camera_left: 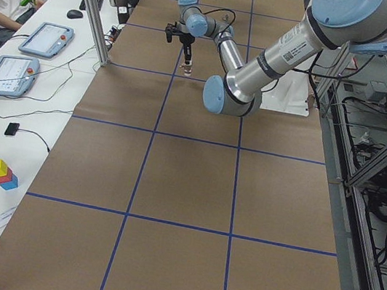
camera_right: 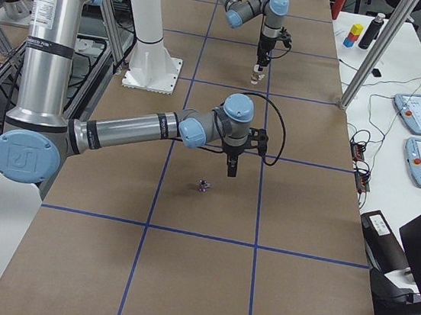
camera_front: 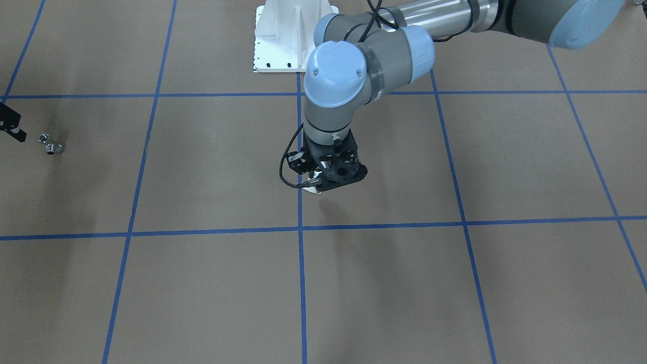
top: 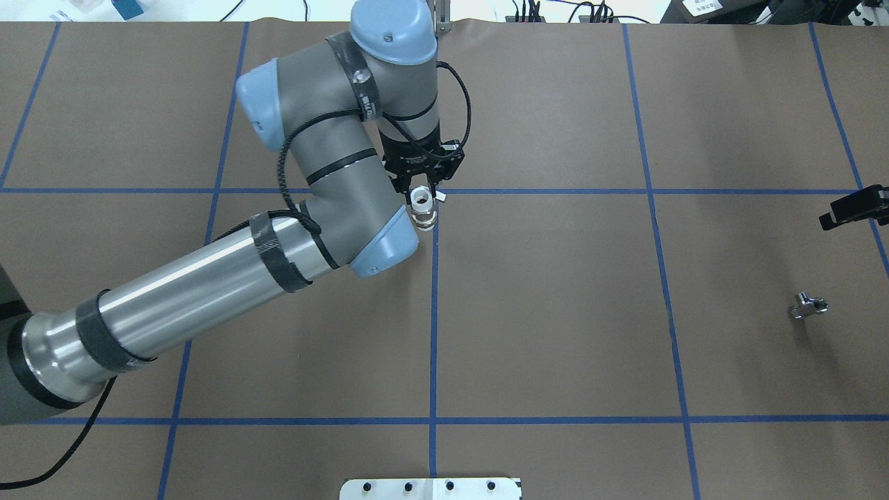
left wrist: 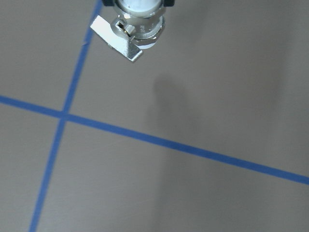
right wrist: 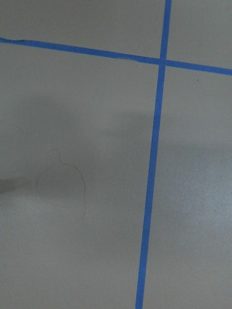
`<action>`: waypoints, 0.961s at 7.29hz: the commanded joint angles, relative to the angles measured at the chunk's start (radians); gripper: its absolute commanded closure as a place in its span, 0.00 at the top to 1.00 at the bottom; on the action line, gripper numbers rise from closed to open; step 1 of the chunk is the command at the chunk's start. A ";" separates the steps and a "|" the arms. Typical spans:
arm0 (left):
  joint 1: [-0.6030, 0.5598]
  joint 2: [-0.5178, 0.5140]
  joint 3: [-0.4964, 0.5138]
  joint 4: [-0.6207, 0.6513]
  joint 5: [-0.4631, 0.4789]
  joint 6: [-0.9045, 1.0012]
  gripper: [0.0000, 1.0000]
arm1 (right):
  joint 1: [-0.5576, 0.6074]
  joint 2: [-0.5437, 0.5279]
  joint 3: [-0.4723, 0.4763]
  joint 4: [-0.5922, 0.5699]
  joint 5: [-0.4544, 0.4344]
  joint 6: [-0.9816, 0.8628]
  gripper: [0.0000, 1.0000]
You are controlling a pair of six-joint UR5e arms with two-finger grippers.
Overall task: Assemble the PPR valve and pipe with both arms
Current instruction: 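Carry the valve with the left gripper to the table center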
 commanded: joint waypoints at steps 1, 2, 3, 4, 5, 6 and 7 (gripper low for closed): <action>0.015 -0.044 0.078 -0.050 0.018 -0.009 0.00 | 0.000 0.000 0.001 0.000 0.000 0.000 1.00; 0.020 -0.042 0.078 -0.050 0.036 -0.006 0.00 | 0.000 0.000 0.001 0.000 0.000 0.000 1.00; 0.018 -0.041 0.078 -0.048 0.041 0.021 0.00 | 0.000 0.000 0.001 0.000 0.000 0.000 1.00; 0.018 -0.032 0.081 -0.048 0.056 0.047 0.00 | 0.000 -0.002 0.002 0.000 0.000 0.000 1.00; 0.018 -0.028 0.085 -0.048 0.058 0.061 0.00 | 0.000 -0.003 0.005 0.000 0.001 0.000 1.00; 0.018 -0.028 0.085 -0.048 0.058 0.061 0.00 | 0.000 -0.003 0.005 0.000 0.002 0.000 1.00; 0.018 -0.028 0.085 -0.048 0.058 0.061 0.00 | 0.000 -0.003 0.005 0.000 0.002 0.000 1.00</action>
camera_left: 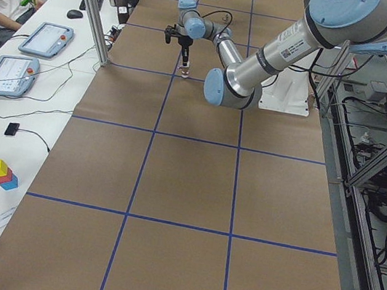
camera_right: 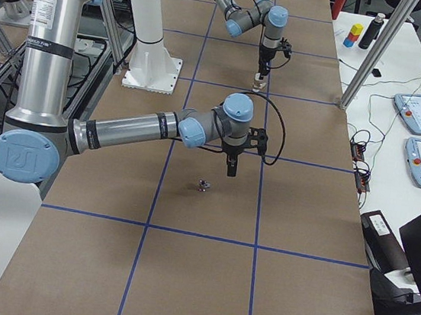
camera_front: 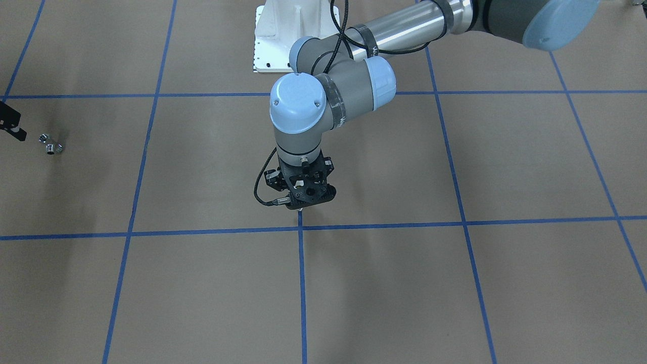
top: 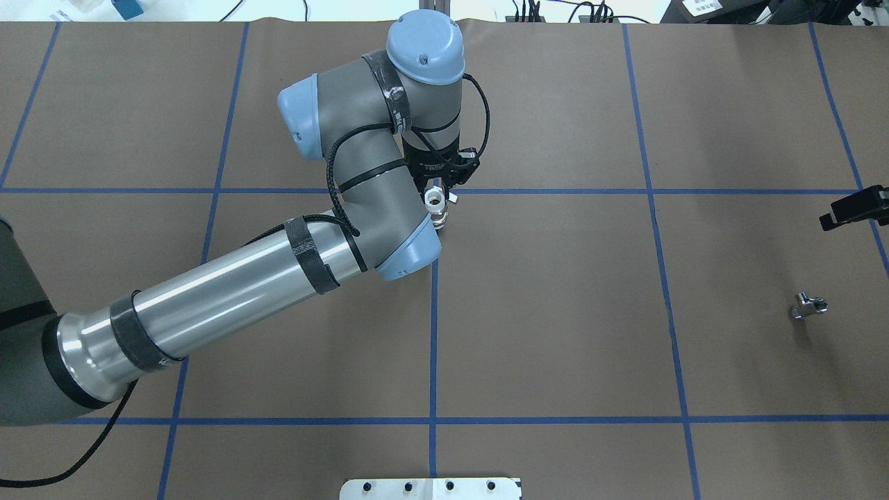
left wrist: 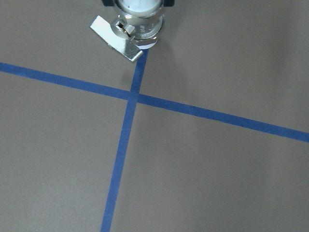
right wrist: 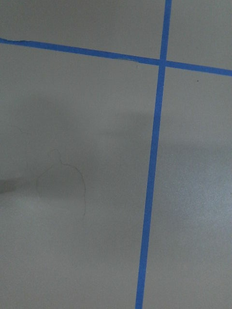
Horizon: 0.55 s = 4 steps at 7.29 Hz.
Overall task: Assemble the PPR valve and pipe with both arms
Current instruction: 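Carry the valve with the left gripper to the table center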
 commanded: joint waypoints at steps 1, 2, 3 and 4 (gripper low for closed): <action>0.000 0.001 0.001 0.000 0.001 0.000 0.00 | 0.002 -0.003 0.002 0.000 0.000 0.000 1.00; 0.003 0.002 0.002 0.000 0.001 -0.002 0.09 | 0.000 -0.003 0.001 0.000 0.000 0.000 1.00; 0.006 0.005 0.002 0.000 0.001 -0.005 0.22 | 0.002 -0.003 0.001 0.000 0.002 0.000 1.00; 0.008 0.010 0.002 0.000 0.001 -0.005 0.29 | 0.000 -0.003 0.001 0.000 0.002 0.000 1.00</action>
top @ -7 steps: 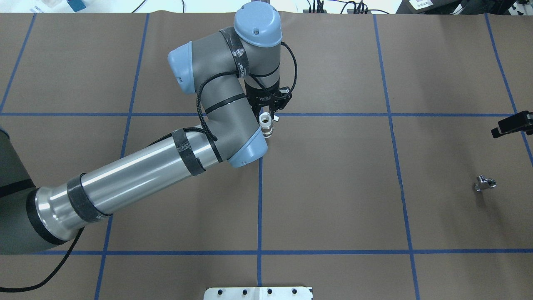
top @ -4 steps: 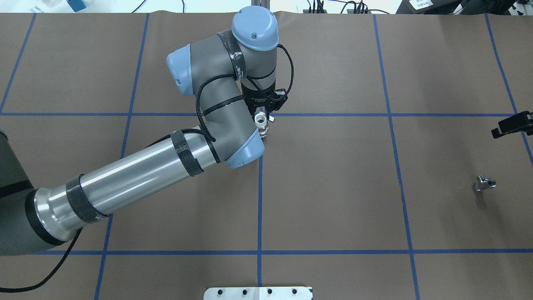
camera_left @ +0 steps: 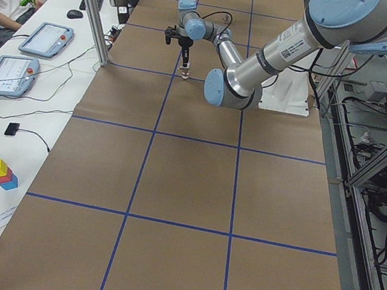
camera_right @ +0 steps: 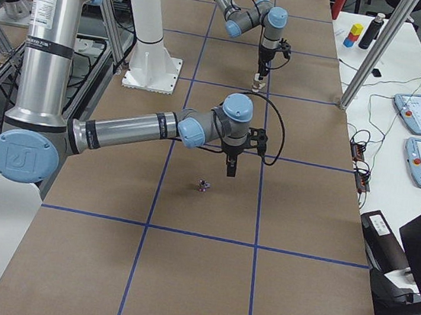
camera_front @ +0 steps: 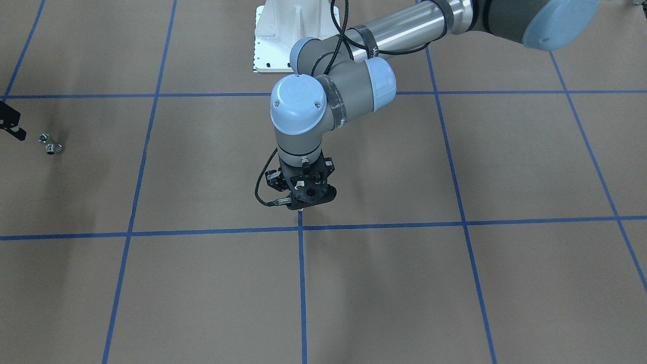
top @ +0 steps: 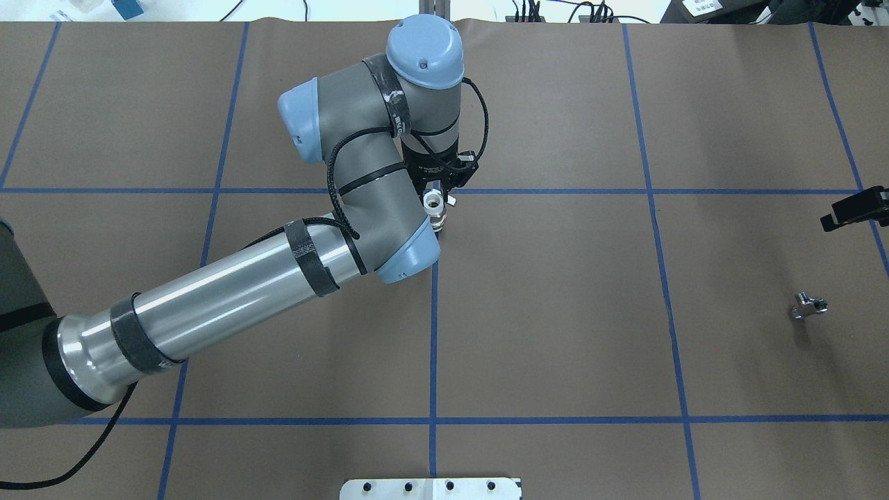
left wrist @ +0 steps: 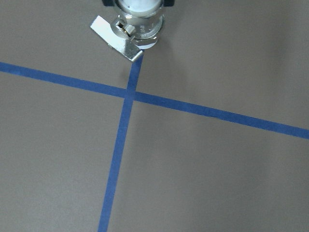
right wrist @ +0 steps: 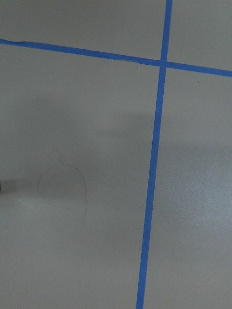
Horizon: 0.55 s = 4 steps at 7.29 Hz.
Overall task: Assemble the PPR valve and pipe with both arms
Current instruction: 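Carry the valve with the left gripper to the table center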
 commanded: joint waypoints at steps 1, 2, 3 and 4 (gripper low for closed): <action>0.003 0.003 -0.001 0.000 0.000 -0.003 0.32 | 0.001 0.000 0.003 0.000 0.002 0.000 1.00; 0.003 0.003 -0.004 -0.002 0.000 0.002 0.69 | -0.001 0.000 0.001 0.000 0.005 0.000 1.00; 0.003 0.005 -0.007 -0.002 0.000 0.003 0.99 | 0.001 0.000 0.003 0.000 0.007 0.000 1.00; 0.003 0.003 -0.019 0.000 0.000 -0.003 0.99 | 0.001 0.000 0.006 0.000 0.007 0.002 1.00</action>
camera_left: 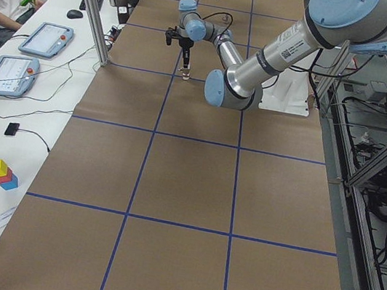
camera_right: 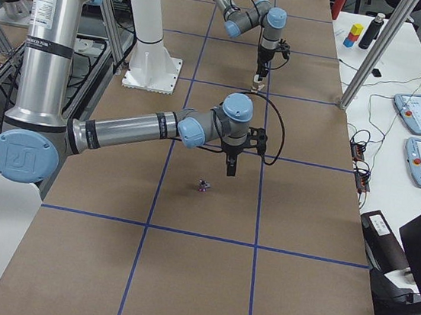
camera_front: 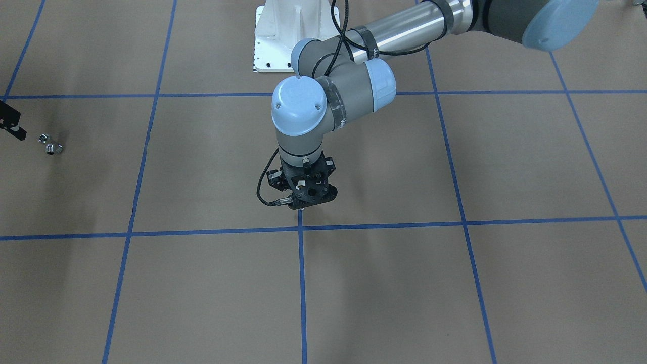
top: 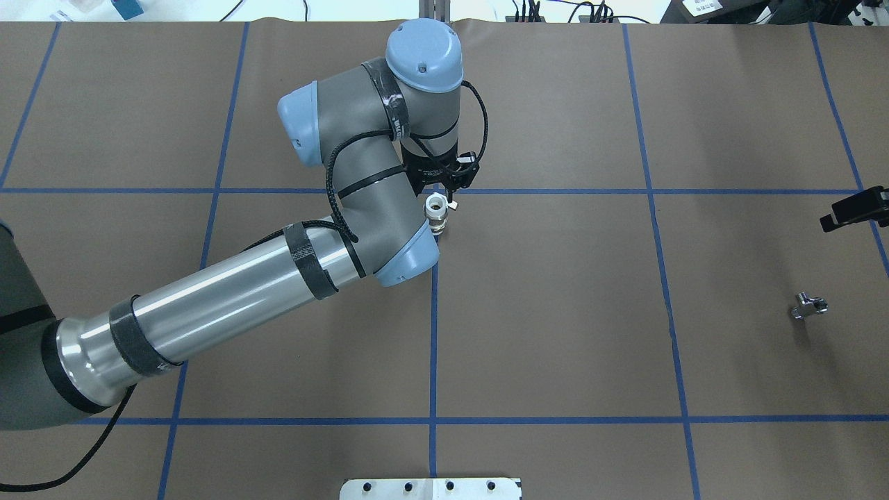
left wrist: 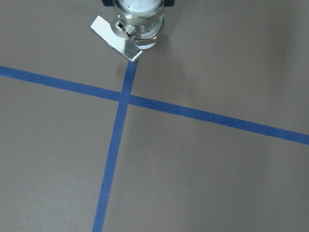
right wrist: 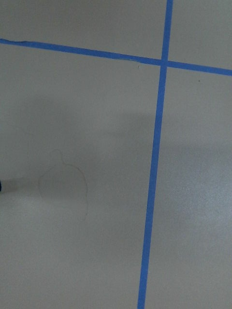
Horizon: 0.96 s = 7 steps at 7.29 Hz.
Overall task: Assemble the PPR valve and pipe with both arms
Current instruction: 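Carry the valve with the left gripper to the table center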
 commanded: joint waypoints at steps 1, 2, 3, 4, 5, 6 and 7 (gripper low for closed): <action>0.000 0.001 -0.028 0.004 -0.002 -0.002 0.99 | -0.001 0.000 0.004 0.000 0.001 0.000 1.00; -0.001 0.004 -0.043 0.012 -0.006 -0.001 0.99 | -0.001 0.002 0.004 0.000 0.006 0.001 1.00; -0.003 0.004 -0.072 0.013 -0.009 -0.005 0.99 | -0.001 0.003 0.004 0.000 0.010 0.001 1.00; -0.003 0.066 -0.162 0.015 -0.009 -0.008 0.99 | -0.003 0.006 0.000 0.000 0.009 0.003 1.00; 0.005 0.146 -0.272 0.013 0.012 -0.068 1.00 | -0.007 0.006 0.000 0.002 0.009 0.019 1.00; 0.023 0.153 -0.307 0.027 0.030 -0.102 1.00 | -0.007 0.006 0.003 0.000 0.010 0.027 1.00; 0.060 0.156 -0.297 0.026 0.023 -0.078 1.00 | -0.007 0.000 0.003 0.002 0.010 0.027 1.00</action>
